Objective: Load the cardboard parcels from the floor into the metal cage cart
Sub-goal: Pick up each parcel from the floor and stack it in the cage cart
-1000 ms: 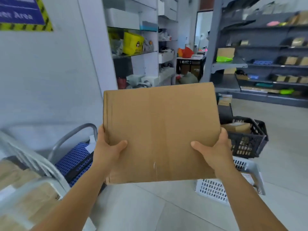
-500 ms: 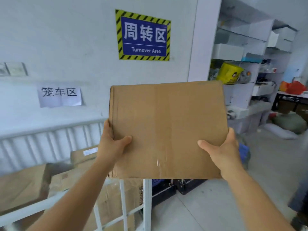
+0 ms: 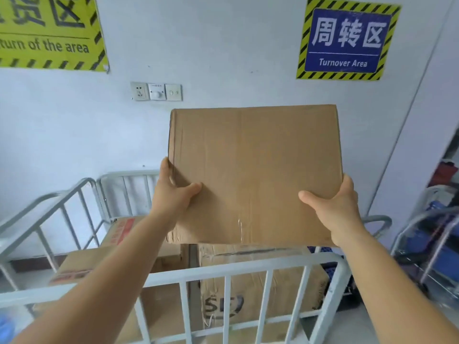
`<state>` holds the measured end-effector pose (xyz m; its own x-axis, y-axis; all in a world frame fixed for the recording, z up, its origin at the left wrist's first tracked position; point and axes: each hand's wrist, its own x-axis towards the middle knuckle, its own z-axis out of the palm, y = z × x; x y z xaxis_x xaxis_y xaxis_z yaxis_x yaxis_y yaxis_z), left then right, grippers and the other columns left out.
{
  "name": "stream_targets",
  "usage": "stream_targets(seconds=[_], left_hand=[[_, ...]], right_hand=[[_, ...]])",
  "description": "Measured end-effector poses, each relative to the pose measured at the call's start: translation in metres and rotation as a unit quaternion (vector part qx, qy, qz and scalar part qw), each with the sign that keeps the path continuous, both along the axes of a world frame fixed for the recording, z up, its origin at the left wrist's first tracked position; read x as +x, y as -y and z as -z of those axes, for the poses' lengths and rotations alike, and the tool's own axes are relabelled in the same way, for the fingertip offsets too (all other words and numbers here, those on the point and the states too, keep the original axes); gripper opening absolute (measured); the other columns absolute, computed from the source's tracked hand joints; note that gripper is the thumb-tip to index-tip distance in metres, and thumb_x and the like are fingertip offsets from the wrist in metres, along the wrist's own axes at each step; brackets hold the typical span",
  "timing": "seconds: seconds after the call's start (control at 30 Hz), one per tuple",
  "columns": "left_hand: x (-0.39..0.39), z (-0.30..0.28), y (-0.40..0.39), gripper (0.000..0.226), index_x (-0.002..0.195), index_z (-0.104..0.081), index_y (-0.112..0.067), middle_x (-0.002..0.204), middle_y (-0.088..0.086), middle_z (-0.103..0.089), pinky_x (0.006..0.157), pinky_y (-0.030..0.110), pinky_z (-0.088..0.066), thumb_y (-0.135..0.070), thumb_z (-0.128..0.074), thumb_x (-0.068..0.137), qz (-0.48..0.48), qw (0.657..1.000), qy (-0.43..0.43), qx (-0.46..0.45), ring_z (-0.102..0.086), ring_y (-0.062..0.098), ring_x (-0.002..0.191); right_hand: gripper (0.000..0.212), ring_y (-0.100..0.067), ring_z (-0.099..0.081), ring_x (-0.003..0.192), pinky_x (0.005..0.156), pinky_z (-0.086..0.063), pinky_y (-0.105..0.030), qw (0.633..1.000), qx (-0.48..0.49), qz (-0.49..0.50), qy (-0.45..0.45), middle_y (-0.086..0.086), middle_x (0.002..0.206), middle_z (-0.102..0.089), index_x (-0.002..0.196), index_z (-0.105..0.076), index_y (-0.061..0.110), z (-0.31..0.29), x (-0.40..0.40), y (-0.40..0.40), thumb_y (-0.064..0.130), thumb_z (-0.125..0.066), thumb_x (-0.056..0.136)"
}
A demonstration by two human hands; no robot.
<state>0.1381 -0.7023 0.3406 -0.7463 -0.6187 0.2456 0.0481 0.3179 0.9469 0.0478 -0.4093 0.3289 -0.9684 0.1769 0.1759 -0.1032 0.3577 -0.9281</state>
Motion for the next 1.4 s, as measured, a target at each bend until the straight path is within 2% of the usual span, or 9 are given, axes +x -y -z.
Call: stream_targets(seconds=[0.1, 0.33, 0.47, 0.63, 0.83, 1.0, 1.1, 1.2, 1.4], left_hand=[[0.004, 0.008, 0.042, 0.092, 0.149, -0.019, -0.038, 0.139, -0.008, -0.049, 0.098, 0.047, -0.048, -0.026, -0.076, 0.078, -0.015, 1.0, 0.019, 0.002, -0.054, 0.024, 0.114], [-0.017, 0.044, 0.082, 0.082, 0.14, -0.032, -0.033, 0.129, -0.005, -0.055, 0.091, 0.049, -0.052, -0.028, -0.079, 0.073, -0.016, 0.998, 0.062, 0.027, -0.06, 0.025, 0.106], [-0.052, 0.072, 0.081, 0.098, 0.139, -0.029, -0.036, 0.128, -0.002, -0.059, 0.09, 0.049, -0.053, -0.048, -0.076, 0.054, -0.01, 0.992, 0.118, 0.036, -0.062, 0.027, 0.106], [-0.116, 0.107, 0.062, 0.086, 0.141, -0.029, -0.027, 0.124, 0.004, -0.059, 0.091, 0.047, -0.051, -0.036, -0.08, 0.071, 0.007, 0.982, 0.188, 0.028, -0.06, 0.03, 0.106], [-0.206, 0.168, 0.038, 0.1, 0.138, -0.033, -0.023, 0.123, 0.004, -0.061, 0.089, 0.047, -0.053, -0.047, -0.077, 0.051, 0.025, 0.961, 0.266, 0.068, -0.062, 0.029, 0.103], [-0.255, 0.206, 0.014, 0.089, 0.131, -0.036, -0.018, 0.117, 0.006, -0.059, 0.086, 0.046, -0.054, -0.04, -0.082, 0.058, 0.03, 0.941, 0.331, 0.069, -0.061, 0.029, 0.1], [-0.274, 0.22, 0.002, 0.08, 0.117, -0.039, -0.019, 0.113, 0.004, -0.058, 0.085, 0.044, -0.054, -0.04, -0.083, 0.053, 0.033, 0.936, 0.344, 0.067, -0.061, 0.028, 0.097], [-0.288, 0.232, -0.006, 0.069, 0.121, -0.039, -0.013, 0.115, 0.007, -0.056, 0.082, 0.037, -0.05, -0.024, -0.083, 0.07, 0.032, 0.933, 0.354, 0.065, -0.058, 0.027, 0.098], [-0.3, 0.242, -0.015, 0.086, 0.142, -0.031, -0.007, 0.132, 0.011, -0.049, 0.089, 0.033, -0.044, -0.024, -0.081, 0.074, 0.028, 0.923, 0.383, 0.021, -0.052, 0.031, 0.116]], right_hand=[[0.096, -0.034, -0.046, 0.122, 0.097, -0.046, -0.057, 1.0, 0.002, -0.025, 0.016, -0.001, 0.138, -0.037, 0.144, -0.026, 0.033, 0.008, -0.008, 0.044, 0.045, -0.082, 0.067], [0.102, -0.034, -0.04, 0.132, 0.104, -0.042, -0.053, 0.996, 0.046, -0.052, 0.058, -0.003, 0.15, -0.028, 0.152, -0.013, 0.033, 0.028, -0.044, 0.088, 0.04, -0.08, 0.076], [0.103, -0.034, -0.042, 0.132, 0.103, -0.043, -0.053, 0.992, 0.073, -0.048, 0.085, -0.004, 0.148, -0.032, 0.153, -0.015, 0.032, 0.047, -0.078, 0.084, 0.042, -0.08, 0.073], [0.095, -0.032, -0.051, 0.12, 0.095, -0.049, -0.049, 0.983, 0.111, -0.051, 0.14, -0.006, 0.14, -0.044, 0.146, -0.028, 0.025, 0.079, -0.14, 0.061, 0.044, -0.081, 0.069], [0.111, -0.031, -0.039, 0.136, 0.107, -0.039, -0.048, 0.959, 0.143, -0.061, 0.237, -0.004, 0.155, -0.03, 0.156, -0.007, 0.028, 0.125, -0.222, 0.031, 0.045, -0.079, 0.073], [0.12, -0.027, -0.055, 0.115, 0.093, -0.049, -0.05, 0.935, 0.172, -0.074, 0.3, 0.0, 0.137, -0.049, 0.147, -0.023, 0.036, 0.174, -0.281, 0.004, 0.066, -0.075, 0.042], [0.115, -0.028, -0.054, 0.115, 0.094, -0.048, -0.051, 0.921, 0.2, -0.083, 0.325, 0.001, 0.132, -0.051, 0.141, -0.031, 0.033, 0.192, -0.303, -0.006, 0.07, -0.069, 0.038], [0.119, -0.031, -0.051, 0.119, 0.097, -0.045, -0.054, 0.913, 0.212, -0.079, 0.339, 0.0, 0.135, -0.05, 0.142, -0.03, 0.033, 0.206, -0.319, -0.014, 0.072, -0.07, 0.037], [0.117, -0.032, -0.047, 0.124, 0.1, -0.044, -0.053, 0.905, 0.203, -0.076, 0.365, -0.006, 0.143, -0.04, 0.153, -0.017, 0.029, 0.212, -0.318, -0.015, 0.056, -0.079, 0.057]])
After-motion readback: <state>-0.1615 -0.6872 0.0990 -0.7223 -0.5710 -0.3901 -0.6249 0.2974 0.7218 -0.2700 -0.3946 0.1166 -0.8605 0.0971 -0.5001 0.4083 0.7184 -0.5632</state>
